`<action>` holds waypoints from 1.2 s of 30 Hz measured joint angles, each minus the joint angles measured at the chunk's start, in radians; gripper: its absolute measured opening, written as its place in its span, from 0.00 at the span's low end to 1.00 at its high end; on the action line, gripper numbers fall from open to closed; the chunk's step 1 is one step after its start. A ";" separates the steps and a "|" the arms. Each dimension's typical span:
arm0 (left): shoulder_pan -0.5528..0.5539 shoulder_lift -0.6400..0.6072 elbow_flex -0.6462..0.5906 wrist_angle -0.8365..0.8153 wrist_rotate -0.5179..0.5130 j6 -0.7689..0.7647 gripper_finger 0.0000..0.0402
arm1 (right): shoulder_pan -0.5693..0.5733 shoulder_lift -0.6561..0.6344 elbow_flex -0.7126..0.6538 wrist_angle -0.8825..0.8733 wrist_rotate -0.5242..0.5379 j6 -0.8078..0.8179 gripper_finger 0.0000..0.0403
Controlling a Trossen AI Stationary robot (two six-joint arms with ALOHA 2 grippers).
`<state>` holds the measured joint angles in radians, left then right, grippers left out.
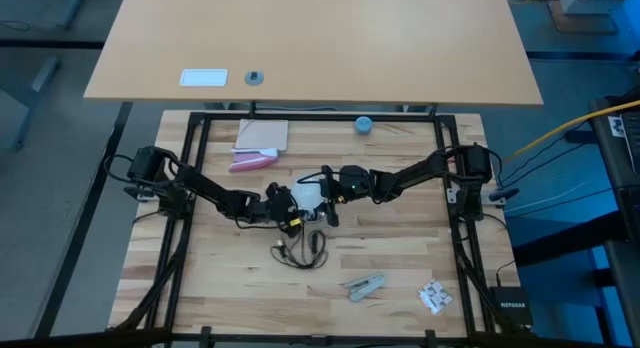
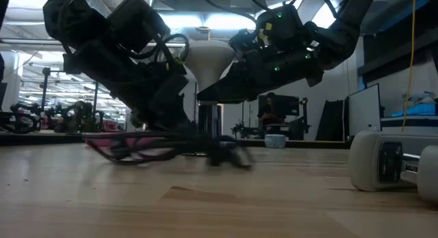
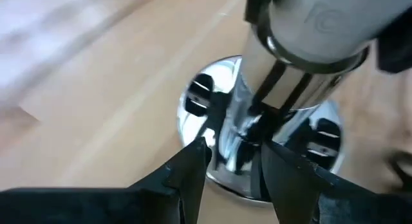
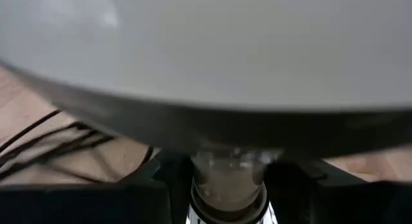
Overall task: Screw lightbulb
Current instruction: Remove the lightbulb from the lamp
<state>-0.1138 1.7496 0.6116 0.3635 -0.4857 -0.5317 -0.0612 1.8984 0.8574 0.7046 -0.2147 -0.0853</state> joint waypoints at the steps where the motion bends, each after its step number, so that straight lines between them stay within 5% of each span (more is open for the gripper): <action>1: 0.010 0.000 -0.001 0.000 -0.009 0.023 0.36 | 0.000 0.000 0.000 -0.002 0.000 0.000 0.39; 11: 0.089 0.004 -0.005 -0.024 -0.148 0.093 0.36 | 0.005 0.000 0.000 -0.006 -0.034 0.002 0.39; 27: 0.030 -0.341 -0.004 -0.223 -0.059 0.076 0.36 | 0.003 0.000 0.000 0.001 0.105 0.002 0.39; 36: -0.094 -0.303 -0.003 -0.160 -0.018 -0.100 0.36 | 0.002 0.001 0.000 0.030 0.163 0.002 0.39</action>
<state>-0.2079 1.4462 0.6086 0.2032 -0.5041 -0.6316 -0.0593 1.8992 0.8574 0.7349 -0.0517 -0.0837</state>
